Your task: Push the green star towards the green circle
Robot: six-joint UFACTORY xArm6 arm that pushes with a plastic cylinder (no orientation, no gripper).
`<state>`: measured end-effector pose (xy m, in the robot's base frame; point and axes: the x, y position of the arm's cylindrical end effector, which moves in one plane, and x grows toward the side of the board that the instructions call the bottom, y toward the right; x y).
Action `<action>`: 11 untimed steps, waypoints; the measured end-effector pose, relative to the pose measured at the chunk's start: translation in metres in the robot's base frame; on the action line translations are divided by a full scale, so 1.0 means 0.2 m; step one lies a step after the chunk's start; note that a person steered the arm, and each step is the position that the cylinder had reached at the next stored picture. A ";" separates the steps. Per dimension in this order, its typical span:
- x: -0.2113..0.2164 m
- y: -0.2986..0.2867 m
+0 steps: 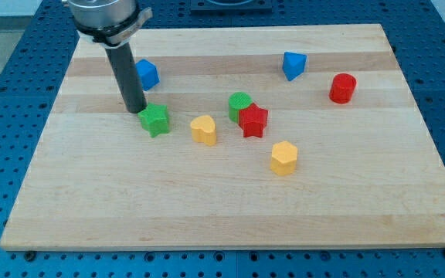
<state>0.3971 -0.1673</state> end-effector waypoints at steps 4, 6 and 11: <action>0.20 0.10; 0.10 0.24; 0.13 0.57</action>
